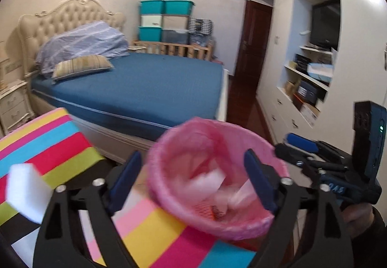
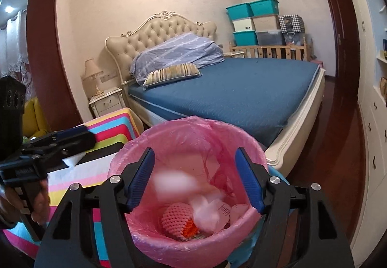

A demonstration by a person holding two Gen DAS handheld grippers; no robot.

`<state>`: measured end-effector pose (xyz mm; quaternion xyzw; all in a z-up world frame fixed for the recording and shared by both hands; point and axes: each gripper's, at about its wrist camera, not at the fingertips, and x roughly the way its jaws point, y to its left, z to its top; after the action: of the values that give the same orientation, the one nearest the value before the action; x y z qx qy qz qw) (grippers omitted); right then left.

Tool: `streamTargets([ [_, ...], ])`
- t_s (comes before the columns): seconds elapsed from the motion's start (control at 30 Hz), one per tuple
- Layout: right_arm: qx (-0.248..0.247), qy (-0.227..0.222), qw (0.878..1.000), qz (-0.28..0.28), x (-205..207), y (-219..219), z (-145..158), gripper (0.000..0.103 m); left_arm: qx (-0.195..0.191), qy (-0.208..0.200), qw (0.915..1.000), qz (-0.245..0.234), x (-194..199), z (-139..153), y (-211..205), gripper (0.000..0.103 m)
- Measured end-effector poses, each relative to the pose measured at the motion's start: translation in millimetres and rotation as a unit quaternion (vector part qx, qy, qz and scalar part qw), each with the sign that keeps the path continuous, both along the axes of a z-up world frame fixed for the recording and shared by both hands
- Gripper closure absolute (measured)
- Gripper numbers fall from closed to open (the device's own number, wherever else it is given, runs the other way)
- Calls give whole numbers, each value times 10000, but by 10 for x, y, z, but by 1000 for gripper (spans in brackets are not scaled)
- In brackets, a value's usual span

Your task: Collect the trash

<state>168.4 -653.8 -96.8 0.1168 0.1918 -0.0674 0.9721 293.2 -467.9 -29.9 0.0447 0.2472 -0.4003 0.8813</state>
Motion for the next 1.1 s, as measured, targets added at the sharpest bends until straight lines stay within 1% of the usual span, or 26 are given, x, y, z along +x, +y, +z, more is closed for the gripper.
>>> streamTargets([
  [0.1, -39, 7, 10000, -22, -53, 90, 36, 37, 1, -16, 9997, 227, -11, 23, 223, 5],
  [0.17, -65, -7, 10000, 2, -103, 182, 60, 36, 0, -15, 9990, 441, -25, 24, 407, 5],
  [0.23, -147, 2, 9999, 72, -114, 305, 103, 32, 36, 29, 9984, 571, -57, 5, 630, 5],
  [0.3, -223, -8, 9997, 140, -98, 449, 136, 31, 96, 17, 9975, 693, -123, -9, 794, 5],
  [0.33, -247, -10, 9995, 203, -82, 509, 149, 30, 156, 10, 9967, 790, -174, -39, 933, 5],
  [0.43, -290, 42, 9987, 414, -3, 689, 157, 28, 294, 53, 9958, 865, -300, -108, 1216, 5],
  [0.5, -248, 111, 9977, 614, 84, 838, 134, 28, 492, -13, 9938, 997, -383, -157, 1456, 5],
  [0.6, -258, 207, 9958, 857, 217, 1088, 98, 28, 629, -141, 9896, 1284, -505, -193, 1792, 5],
  [0.67, -230, 287, 9941, 1022, 309, 1253, 71, 28, 679, -199, 9857, 1531, -583, -206, 2080, 5],
  [0.73, -213, 367, 9919, 1196, 414, 1440, 58, 28, 760, -211, 9795, 1855, -641, -227, 2366, 5],
  [0.9, -288, 405, 9862, 1581, 585, 1934, 112, 27, 826, -130, 9651, 2483, -750, -271, 2876, 5],
  [0.93, -310, 430, 9850, 1644, 631, 2043, 115, 24, 802, -97, 9596, 2697, -773, -278, 3016, 5],
  [1.0, -369, 505, 9826, 1749, 729, 2272, 121, 24, 731, -57, 9536, 2920, -815, -282, 3169, 5],
  [1.07, -442, 576, 9799, 1860, 804, 2469, 103, 23, 689, -102, 9426, 3267, -866, -273, 3371, 5],
  [1.1, -471, 610, 9789, 1892, 853, 2545, 110, 22, 697, -120, 9393, 3357, -878, -267, 3409, 5],
])
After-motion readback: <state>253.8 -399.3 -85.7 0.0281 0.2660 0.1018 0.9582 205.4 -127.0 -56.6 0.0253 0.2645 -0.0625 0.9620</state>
